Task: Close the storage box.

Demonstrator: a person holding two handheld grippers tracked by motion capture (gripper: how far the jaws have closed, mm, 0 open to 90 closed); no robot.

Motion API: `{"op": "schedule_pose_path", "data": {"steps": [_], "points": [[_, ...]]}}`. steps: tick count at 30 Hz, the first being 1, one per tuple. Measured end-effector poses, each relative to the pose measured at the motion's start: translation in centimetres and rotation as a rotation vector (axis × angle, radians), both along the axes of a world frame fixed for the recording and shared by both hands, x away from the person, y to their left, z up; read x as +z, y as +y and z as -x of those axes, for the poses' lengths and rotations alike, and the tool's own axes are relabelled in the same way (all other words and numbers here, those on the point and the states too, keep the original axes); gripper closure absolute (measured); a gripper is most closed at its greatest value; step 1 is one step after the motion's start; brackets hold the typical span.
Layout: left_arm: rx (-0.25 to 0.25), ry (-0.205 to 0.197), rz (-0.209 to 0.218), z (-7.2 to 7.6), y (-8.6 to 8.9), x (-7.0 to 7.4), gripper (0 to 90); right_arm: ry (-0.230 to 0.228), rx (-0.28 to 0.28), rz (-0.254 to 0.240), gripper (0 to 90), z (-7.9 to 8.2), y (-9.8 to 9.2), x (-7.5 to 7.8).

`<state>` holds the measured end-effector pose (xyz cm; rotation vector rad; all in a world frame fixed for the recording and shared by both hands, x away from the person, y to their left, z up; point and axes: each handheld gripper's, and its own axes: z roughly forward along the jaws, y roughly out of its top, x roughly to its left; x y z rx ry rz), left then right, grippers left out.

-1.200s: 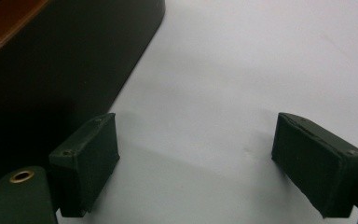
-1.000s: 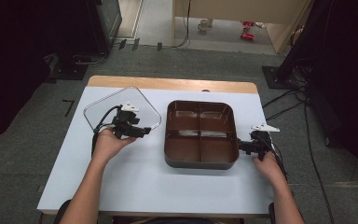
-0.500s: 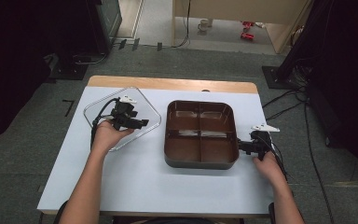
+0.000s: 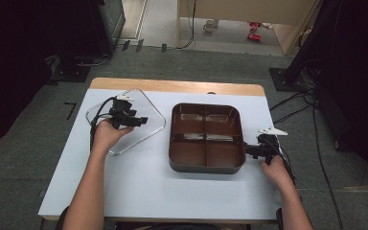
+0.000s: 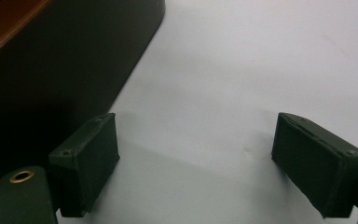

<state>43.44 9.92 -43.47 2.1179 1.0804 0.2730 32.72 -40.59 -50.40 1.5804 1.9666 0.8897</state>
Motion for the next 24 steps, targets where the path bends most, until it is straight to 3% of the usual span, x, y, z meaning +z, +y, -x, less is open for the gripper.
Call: {"op": "schedule_pose_path", "data": {"steps": [10, 15, 24], "points": [[0.071, -0.031, 0.014, -0.7, 3.2, 0.5, 35.7, 0.000, 0.000, 0.000, 14.2, 0.0, 0.0, 0.0], [0.108, -0.063, -0.006, -1.0, 4.4, 0.3, 36.6, 0.000, 0.000, 0.000, 14.2, 0.0, 0.0, 0.0], [0.157, -0.029, -0.001, -1.9, 5.0, -1.7, 37.9, 0.000, 0.000, 0.000, 14.2, 0.0, 0.0, 0.0]]}}
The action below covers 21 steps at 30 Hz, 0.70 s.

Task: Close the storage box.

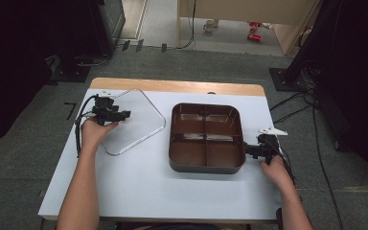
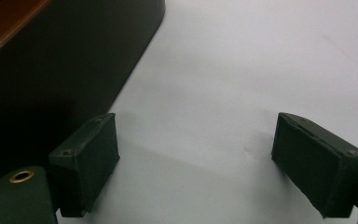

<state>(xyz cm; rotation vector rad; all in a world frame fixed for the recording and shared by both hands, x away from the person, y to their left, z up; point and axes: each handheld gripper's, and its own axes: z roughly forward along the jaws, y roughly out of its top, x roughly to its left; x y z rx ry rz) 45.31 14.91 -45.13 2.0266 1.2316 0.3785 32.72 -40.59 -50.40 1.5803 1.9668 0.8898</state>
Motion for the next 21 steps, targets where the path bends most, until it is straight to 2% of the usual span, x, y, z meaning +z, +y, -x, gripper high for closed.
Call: {"op": "schedule_pose_path", "data": {"steps": [4, 6, 8, 9, 12, 16, 21], "points": [[0.019, 0.027, 0.012, -0.3, 0.0, -0.8, 38.7, 0.000, 0.000, 0.000, 14.2, 0.0, 0.0, 0.0], [0.020, 0.027, -0.019, -0.3, -0.2, -1.1, 40.0, 0.000, 0.000, 0.000, 14.2, 0.0, 0.0, 0.0], [0.030, 0.011, -0.054, -0.2, -0.4, -1.5, 41.6, 0.000, 0.000, 0.000, 14.1, 0.0, 0.0, 0.0], [0.039, 0.002, -0.065, -0.2, -0.5, -1.7, 43.6, 0.000, 0.000, 0.000, 14.2, 0.0, 0.0, 0.0], [0.048, 0.009, -0.078, -0.2, -0.5, -2.1, 45.6, 0.000, 0.000, 0.000, 14.2, 0.0, 0.0, 0.0], [0.051, 0.009, -0.062, -0.2, -0.6, -2.3, 48.8, 0.000, 0.000, 0.000, 14.2, 0.0, 0.0, 0.0], [0.039, 0.011, -0.059, -0.2, -0.9, -2.4, 58.0, 0.000, 0.000, 0.000, 14.2, 0.0, 0.0, 0.0]]}}
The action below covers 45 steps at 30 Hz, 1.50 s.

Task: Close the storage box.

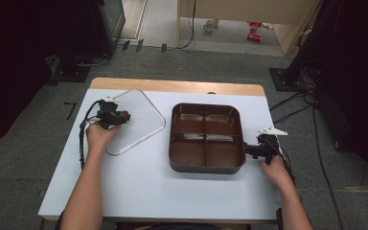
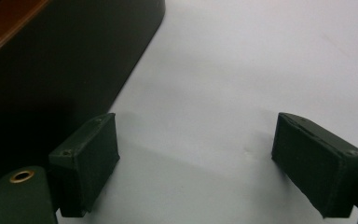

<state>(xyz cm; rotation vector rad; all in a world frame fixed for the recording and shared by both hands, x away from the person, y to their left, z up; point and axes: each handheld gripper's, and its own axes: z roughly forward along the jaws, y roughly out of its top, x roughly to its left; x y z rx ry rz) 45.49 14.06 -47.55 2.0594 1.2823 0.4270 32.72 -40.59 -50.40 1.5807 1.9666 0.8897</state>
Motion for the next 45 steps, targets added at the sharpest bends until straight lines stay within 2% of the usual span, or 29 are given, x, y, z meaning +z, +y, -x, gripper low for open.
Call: {"op": "schedule_pose_path", "data": {"steps": [2, 5, 6, 10, 19, 24, 28, 32, 34, 38, 41, 45], "points": [[-0.001, 0.001, 0.004, 0.0, 0.1, 0.0, 58.5, 0.000, 0.000, 0.000, 14.2, 0.0, 0.0, 0.0], [0.001, 0.017, 0.045, -0.1, 0.4, 0.0, 58.9, 0.000, 0.000, 0.000, 14.2, 0.0, 0.0, 0.0], [0.001, 0.020, 0.046, -0.1, 0.4, 0.0, 59.0, 0.000, 0.000, 0.000, 14.2, 0.0, 0.0, 0.0], [0.001, 0.016, 0.007, -0.1, 0.1, 0.3, 59.3, 0.000, 0.000, 0.000, 14.2, 0.0, 0.0, 0.0], [-0.010, 0.031, -0.016, 0.1, 0.1, 0.9, 59.4, 0.000, 0.000, 0.000, 14.2, 0.0, 0.0, 0.0], [-0.025, 0.027, 0.012, 0.4, 0.3, 1.8, 59.5, 0.000, 0.000, 0.000, 14.2, 0.0, 0.0, 0.0], [-0.045, 0.011, 0.011, 0.9, 0.2, 2.7, 59.5, 0.000, 0.001, 0.000, 14.2, 0.0, 0.0, 0.0], [-0.052, 0.012, 0.013, 1.0, 0.1, 3.3, 59.5, 0.000, 0.000, 0.000, 14.2, 0.0, 0.0, 0.0], [-0.063, 0.010, 0.031, 1.2, 0.1, 3.9, 59.5, 0.000, 0.000, 0.000, 14.2, 0.0, 0.0, 0.0], [-0.079, -0.005, 0.028, 1.7, 0.0, 5.1, 59.5, 0.000, 0.000, 0.000, 14.2, 0.0, 0.0, 0.0], [-0.089, -0.019, 0.054, 2.1, 0.0, 6.2, 59.5, 0.000, 0.001, 0.000, 14.2, 0.0, 0.0, 0.0], [-0.099, -0.029, 0.079, 2.4, -0.1, 6.8, 59.5, 0.000, 0.000, 0.000, 14.2, 0.0, 0.0, 0.0]]}}
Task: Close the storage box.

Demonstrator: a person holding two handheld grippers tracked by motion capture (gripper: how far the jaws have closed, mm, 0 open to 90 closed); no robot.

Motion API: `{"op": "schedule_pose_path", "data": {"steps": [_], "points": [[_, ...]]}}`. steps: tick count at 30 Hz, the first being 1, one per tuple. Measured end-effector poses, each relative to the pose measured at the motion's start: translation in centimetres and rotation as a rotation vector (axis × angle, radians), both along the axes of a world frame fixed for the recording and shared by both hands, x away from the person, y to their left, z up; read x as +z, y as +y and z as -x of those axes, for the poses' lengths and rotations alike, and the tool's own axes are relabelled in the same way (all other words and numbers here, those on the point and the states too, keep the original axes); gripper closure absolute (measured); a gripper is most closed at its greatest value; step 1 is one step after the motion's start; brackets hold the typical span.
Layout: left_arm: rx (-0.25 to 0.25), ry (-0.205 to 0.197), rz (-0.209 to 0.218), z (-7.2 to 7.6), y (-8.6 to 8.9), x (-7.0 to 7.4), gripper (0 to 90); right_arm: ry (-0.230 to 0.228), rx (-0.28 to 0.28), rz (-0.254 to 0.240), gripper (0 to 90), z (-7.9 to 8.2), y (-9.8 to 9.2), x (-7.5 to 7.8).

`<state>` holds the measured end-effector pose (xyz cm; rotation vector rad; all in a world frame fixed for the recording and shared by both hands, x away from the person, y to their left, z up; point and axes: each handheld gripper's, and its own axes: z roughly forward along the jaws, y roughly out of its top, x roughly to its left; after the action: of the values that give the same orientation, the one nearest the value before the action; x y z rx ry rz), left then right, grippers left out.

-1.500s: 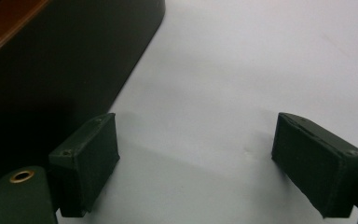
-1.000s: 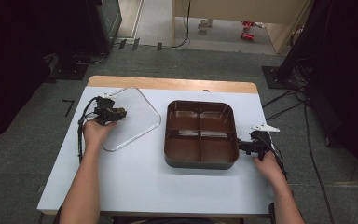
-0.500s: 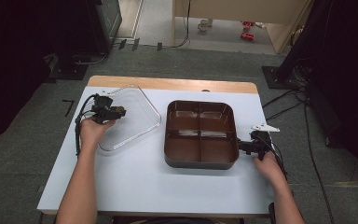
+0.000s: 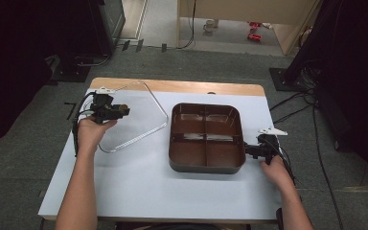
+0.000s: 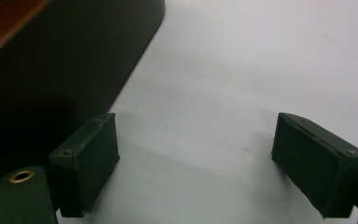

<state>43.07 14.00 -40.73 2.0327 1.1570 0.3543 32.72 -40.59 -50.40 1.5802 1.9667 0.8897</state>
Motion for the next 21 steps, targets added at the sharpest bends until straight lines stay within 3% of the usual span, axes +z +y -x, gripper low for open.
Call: {"op": "schedule_pose_path", "data": {"steps": [11, 17, 21], "points": [[-0.052, -0.038, 0.038, 1.0, -1.5, 2.4, 59.5, 0.000, 0.000, 0.000, 14.2, 0.0, 0.0, 0.0], [-0.085, -0.047, 0.079, 1.7, -2.7, 3.5, 59.5, 0.000, 0.001, 0.000, 14.2, 0.0, 0.0, 0.0], [-0.119, -0.064, 0.062, 2.2, -4.1, 4.1, 59.5, -0.001, 0.001, 0.000, 14.2, 0.0, 0.0, 0.0]]}}
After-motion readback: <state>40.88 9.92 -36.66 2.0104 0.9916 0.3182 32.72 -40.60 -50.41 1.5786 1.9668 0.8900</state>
